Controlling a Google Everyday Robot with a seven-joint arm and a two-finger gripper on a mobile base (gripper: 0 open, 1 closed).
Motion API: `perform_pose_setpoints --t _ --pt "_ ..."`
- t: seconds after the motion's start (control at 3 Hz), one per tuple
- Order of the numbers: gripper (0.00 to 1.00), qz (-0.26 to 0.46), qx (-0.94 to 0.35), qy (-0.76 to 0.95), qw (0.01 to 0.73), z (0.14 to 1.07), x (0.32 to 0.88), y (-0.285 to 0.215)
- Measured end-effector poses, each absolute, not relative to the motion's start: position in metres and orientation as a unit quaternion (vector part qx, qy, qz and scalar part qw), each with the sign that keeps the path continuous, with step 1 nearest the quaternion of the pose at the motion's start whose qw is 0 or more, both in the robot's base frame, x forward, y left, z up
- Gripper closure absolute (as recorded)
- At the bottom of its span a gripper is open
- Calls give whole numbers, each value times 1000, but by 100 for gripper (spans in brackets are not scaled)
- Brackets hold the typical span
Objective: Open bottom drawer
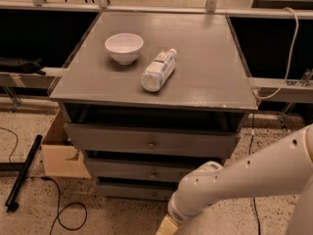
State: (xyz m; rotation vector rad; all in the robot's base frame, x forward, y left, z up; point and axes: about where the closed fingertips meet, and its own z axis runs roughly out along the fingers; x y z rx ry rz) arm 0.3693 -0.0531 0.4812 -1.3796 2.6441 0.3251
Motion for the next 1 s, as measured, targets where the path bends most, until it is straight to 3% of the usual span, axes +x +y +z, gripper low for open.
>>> perform_pose_setpoints --t 0.67,1.0 --pt "0 111 -469 874 63 477 365 -45" --pt "0 122 -440 887 60 465 355 -66"
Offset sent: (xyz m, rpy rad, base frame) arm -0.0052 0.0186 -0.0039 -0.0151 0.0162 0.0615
